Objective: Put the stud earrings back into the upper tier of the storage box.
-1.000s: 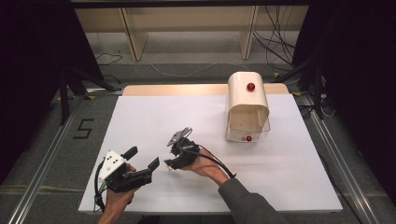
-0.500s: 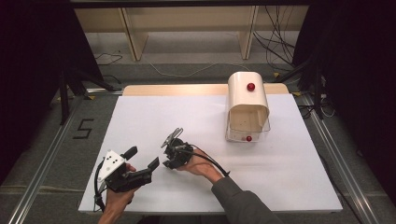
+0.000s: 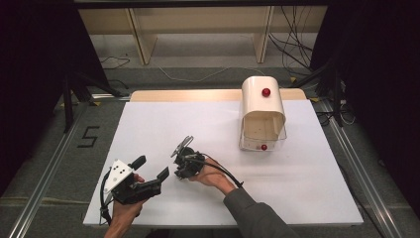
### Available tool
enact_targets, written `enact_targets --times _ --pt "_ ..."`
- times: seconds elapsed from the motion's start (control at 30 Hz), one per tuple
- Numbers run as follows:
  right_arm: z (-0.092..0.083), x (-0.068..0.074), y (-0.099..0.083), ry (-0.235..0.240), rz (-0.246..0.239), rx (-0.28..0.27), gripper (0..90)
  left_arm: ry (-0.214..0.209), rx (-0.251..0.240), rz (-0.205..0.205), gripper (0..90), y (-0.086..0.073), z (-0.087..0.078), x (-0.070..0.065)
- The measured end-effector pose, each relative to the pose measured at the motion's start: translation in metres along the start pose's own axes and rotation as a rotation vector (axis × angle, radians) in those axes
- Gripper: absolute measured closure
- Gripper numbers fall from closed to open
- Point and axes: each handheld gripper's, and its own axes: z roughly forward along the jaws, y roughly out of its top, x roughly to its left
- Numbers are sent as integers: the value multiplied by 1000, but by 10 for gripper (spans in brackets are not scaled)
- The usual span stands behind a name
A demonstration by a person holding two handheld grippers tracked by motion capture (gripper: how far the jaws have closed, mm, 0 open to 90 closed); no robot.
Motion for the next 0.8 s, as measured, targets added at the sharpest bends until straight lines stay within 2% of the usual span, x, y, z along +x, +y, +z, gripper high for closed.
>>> enact_targets --times 0.13,0.27,0.37,0.4,0.47,0.53,0.57,0.8 --pt "-1 -1 0 -4 12 -5 764 -1 0 0 105 0 0 0" --pt "-8 -5 0 -1 26 -42 763 0 0 1 105 0 0 0" --pt "-19 -8 1 0 43 -72 763 0 -2 1 105 0 0 0" --pt "-28 -11 1 -5 45 -101 763 0 -1 1 105 0 0 0" --pt "-33 -12 1 -8 52 -112 763 0 0 3 105 0 0 0" --pt "-49 -14 -1 -10 68 -143 763 -1 1 3 105 0 1 -1" --pt "-49 -14 -1 -10 68 -143 763 -1 2 3 105 0 1 -1" --pt "-87 -14 -6 -32 48 -208 762 -1 5 2 105 -1 1 -1"
